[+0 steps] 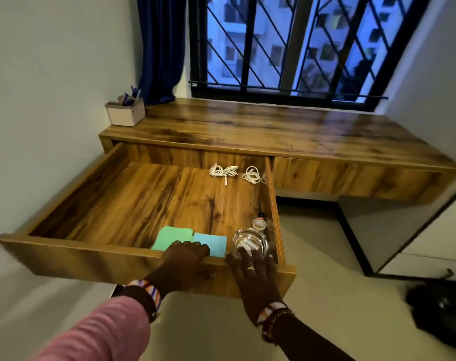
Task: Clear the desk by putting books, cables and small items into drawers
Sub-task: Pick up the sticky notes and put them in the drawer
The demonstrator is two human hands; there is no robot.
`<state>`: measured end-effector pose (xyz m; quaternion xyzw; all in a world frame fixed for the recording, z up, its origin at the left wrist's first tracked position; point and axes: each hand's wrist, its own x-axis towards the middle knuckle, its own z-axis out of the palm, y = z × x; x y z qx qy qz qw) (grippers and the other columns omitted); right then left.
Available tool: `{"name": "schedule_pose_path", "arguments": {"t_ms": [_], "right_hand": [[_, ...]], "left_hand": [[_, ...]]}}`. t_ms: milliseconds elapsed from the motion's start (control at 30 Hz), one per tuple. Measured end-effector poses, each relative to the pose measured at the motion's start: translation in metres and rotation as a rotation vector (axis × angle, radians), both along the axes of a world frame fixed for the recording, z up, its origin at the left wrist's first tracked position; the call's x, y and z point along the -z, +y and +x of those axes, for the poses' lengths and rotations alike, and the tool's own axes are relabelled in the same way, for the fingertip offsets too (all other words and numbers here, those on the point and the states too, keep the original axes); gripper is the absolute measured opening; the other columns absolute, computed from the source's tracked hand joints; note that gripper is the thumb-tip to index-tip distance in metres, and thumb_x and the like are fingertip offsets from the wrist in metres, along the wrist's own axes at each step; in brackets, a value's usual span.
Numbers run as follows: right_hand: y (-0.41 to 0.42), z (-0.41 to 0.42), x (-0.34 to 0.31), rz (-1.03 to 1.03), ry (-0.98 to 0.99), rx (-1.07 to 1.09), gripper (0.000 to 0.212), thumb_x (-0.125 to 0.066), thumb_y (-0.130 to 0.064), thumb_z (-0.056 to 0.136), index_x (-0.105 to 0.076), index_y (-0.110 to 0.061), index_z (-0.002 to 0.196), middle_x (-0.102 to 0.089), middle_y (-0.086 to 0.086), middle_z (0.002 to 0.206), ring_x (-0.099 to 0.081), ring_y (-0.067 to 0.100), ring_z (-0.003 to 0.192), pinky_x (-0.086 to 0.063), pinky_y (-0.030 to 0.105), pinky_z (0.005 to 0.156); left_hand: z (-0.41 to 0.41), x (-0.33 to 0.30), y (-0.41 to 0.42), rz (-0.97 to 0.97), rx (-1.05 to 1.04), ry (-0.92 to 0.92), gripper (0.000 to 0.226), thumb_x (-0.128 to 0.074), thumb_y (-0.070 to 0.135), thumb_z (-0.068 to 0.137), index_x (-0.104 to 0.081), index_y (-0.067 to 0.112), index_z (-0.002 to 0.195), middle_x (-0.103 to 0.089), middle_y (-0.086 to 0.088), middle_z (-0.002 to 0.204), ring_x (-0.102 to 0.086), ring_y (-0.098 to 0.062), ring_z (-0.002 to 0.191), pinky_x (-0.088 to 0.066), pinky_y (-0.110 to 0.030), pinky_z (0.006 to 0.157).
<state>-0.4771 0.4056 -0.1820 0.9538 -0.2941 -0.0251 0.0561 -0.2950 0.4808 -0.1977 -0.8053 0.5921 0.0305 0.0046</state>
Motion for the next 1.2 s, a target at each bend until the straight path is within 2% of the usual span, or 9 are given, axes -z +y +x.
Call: {"name": "schedule_pose_path", "arguments": {"t_ms": [100,333,467,700,833,1000,1067,1133,1200], "right_hand": [[0.004,0.005,0.005,-0.040,0.010,0.052,0.082,-0.091,-0.038,0.031,-0.069,-0.029,0.109,-0.072,0.008,0.106,-0.070,0.032,0.090,-0.056,0.054,0.070],[-0.008,0.011,0.020,-0.044,0.052,0.087,0.091,-0.091,-0.035,0.027,-0.066,-0.026,0.114,-0.070,0.012,0.109,-0.070,0.033,0.085,-0.056,0.054,0.070],[-0.018,0.022,0.020,-0.021,0.065,0.095,0.088,-0.090,-0.037,0.030,-0.066,-0.027,0.114,-0.072,0.013,0.104,-0.071,0.031,0.077,-0.056,0.052,0.065],[-0.060,0.055,0.016,-0.082,0.044,0.063,0.087,-0.091,-0.037,0.026,-0.069,-0.029,0.110,-0.074,0.012,0.096,-0.071,0.029,0.070,-0.057,0.049,0.061],[-0.099,0.083,0.017,-0.113,0.020,0.078,0.088,-0.091,-0.037,0.027,-0.067,-0.027,0.112,-0.073,0.014,0.096,-0.070,0.031,0.070,-0.057,0.050,0.061],[-0.153,0.125,0.014,-0.093,0.011,0.063,0.093,-0.091,-0.038,0.021,-0.068,-0.028,0.111,-0.073,0.013,0.097,-0.070,0.030,0.071,-0.057,0.048,0.062],[-0.174,0.140,0.008,-0.065,0.001,0.085,0.090,-0.090,-0.038,0.027,-0.067,-0.029,0.113,-0.072,0.013,0.101,-0.070,0.030,0.075,-0.057,0.048,0.065],[-0.196,0.155,0.007,-0.008,-0.015,0.071,0.087,-0.083,-0.032,0.056,-0.047,-0.029,0.134,-0.054,0.021,0.131,-0.060,0.042,0.105,-0.048,0.059,0.087],[-0.220,0.167,0.013,0.079,-0.024,0.028,0.079,-0.053,-0.017,0.088,-0.004,-0.029,0.148,-0.007,0.020,0.156,-0.019,0.046,0.138,-0.014,0.064,0.109]], "left_hand": [[0.002,0.003,-0.002,0.015,0.039,-0.027,0.048,-0.043,0.059,0.085,-0.047,0.025,0.117,-0.059,0.001,0.117,-0.057,-0.021,0.104,-0.041,-0.035,0.089],[0.013,0.016,-0.009,-0.090,0.135,0.027,0.046,-0.040,0.062,0.083,-0.050,0.024,0.107,-0.059,0.000,0.107,-0.057,-0.019,0.093,-0.042,-0.033,0.075],[0.025,0.017,-0.018,-0.098,0.158,0.045,0.047,-0.041,0.062,0.084,-0.049,0.023,0.108,-0.058,0.000,0.108,-0.056,-0.019,0.094,-0.043,-0.034,0.074],[0.059,0.006,-0.062,-0.080,0.130,0.128,0.043,-0.051,0.053,0.083,-0.051,0.025,0.116,-0.057,0.005,0.119,-0.054,-0.015,0.108,-0.042,-0.030,0.089],[0.086,0.003,-0.098,-0.092,0.114,0.164,0.042,-0.048,0.051,0.087,-0.051,0.026,0.121,-0.055,0.006,0.125,-0.052,-0.012,0.114,-0.040,-0.028,0.096],[0.127,-0.003,-0.150,-0.120,0.128,0.221,0.038,-0.044,0.050,0.090,-0.055,0.026,0.116,-0.059,0.006,0.119,-0.054,-0.010,0.108,-0.042,-0.026,0.093],[0.142,-0.003,-0.171,-0.158,0.126,0.225,0.037,-0.044,0.047,0.091,-0.053,0.026,0.120,-0.056,0.004,0.125,-0.050,-0.011,0.114,-0.038,-0.028,0.096],[0.156,-0.001,-0.193,-0.192,0.125,0.159,0.047,-0.046,0.046,0.090,-0.044,0.028,0.133,-0.042,0.002,0.142,-0.034,-0.016,0.132,-0.028,-0.035,0.107],[0.168,-0.002,-0.213,-0.188,0.080,0.087,0.063,-0.048,0.049,0.087,-0.028,0.029,0.143,-0.021,0.003,0.153,-0.015,-0.019,0.142,-0.016,-0.041,0.113]]}}
